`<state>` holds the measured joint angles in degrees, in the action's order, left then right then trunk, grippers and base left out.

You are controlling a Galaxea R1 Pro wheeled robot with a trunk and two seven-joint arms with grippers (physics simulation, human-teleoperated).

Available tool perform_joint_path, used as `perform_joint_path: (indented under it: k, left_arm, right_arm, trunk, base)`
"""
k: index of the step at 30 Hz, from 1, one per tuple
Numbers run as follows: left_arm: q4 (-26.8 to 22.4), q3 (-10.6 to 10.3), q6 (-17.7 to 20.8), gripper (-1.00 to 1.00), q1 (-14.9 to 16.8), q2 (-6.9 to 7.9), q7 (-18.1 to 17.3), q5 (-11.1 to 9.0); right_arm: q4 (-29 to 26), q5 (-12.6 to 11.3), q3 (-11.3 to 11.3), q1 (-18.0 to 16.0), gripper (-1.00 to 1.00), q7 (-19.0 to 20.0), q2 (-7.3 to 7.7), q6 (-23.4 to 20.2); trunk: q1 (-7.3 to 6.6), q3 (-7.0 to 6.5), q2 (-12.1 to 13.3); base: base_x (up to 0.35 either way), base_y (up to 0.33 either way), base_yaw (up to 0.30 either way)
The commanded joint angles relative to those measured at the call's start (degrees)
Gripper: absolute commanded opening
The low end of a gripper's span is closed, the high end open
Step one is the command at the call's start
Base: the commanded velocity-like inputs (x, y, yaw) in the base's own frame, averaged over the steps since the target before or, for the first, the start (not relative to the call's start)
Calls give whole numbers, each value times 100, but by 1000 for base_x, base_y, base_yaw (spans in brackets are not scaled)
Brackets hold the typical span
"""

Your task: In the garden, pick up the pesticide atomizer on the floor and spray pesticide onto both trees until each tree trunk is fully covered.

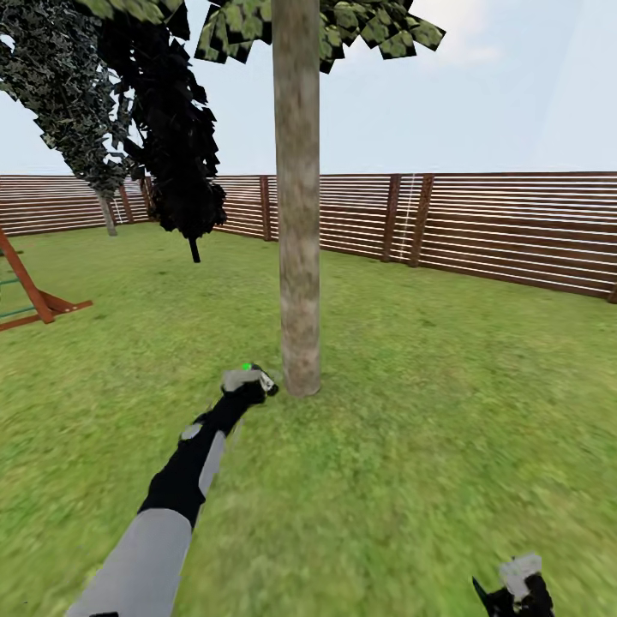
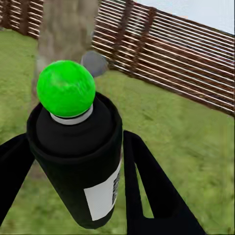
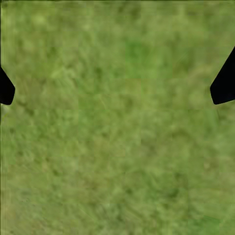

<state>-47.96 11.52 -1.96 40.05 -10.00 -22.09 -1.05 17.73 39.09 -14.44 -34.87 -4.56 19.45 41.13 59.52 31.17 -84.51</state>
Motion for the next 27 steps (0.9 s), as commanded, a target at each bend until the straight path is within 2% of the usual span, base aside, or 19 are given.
perform_joint_path:
  k: [1, 2, 3, 5, 7, 12, 18, 27]
  left_arm:
    - [-983, 233, -1289, -100, -1030, 0, -1225, -788]
    - [-336, -191, -413, -100, -396, 0, -632, 119]
    - [77, -456, 148, -100, 10, 0, -251, 701]
    - [568, -720, 816, -100, 495, 0, 327, 1394]
    - [734, -780, 1032, -100, 653, 0, 846, 1612]
    - [825, -815, 1127, -100, 726, 0, 1116, 1706]
    - [839, -811, 1127, -100, 730, 0, 1135, 1713]
    - [841, -818, 1127, -100, 732, 0, 1129, 1713]
  right_arm:
    - [227, 9, 2258, -2370, 100, -927, 1633, 166]
    - [-13, -737, 870, -1249, 100, -46, 868, -562]
    - [-536, -1214, -18, -531, 100, 518, 379, -1027]
    - [-1161, -1785, -1079, 328, 100, 1191, -206, -1583]
    - [-1365, -1972, -1427, 609, 100, 1412, -397, -1766]
    - [-1458, -2057, -1585, 742, 100, 1512, -485, -1848]
    - [-1465, -2062, -1596, 752, 100, 1519, -489, -1854]
    - [-1465, -2063, -1597, 753, 100, 1520, -490, -1854]
  trunk:
    - [0, 0, -1]
    - [0, 0, -1]
    - [0, 0, -1]
    - [0, 0, -1]
    - [0, 0, -1]
    - [0, 0, -1]
    - [0, 0, -1]
    - [0, 0, -1]
  base:
    - [0, 0, 0]
    - [6, 0, 0]
    - [51, 0, 0]
    - [176, 0, 0]
    - [222, 0, 0]
    - [53, 0, 0]
    - [20, 0, 0]
    - [152, 0, 0]
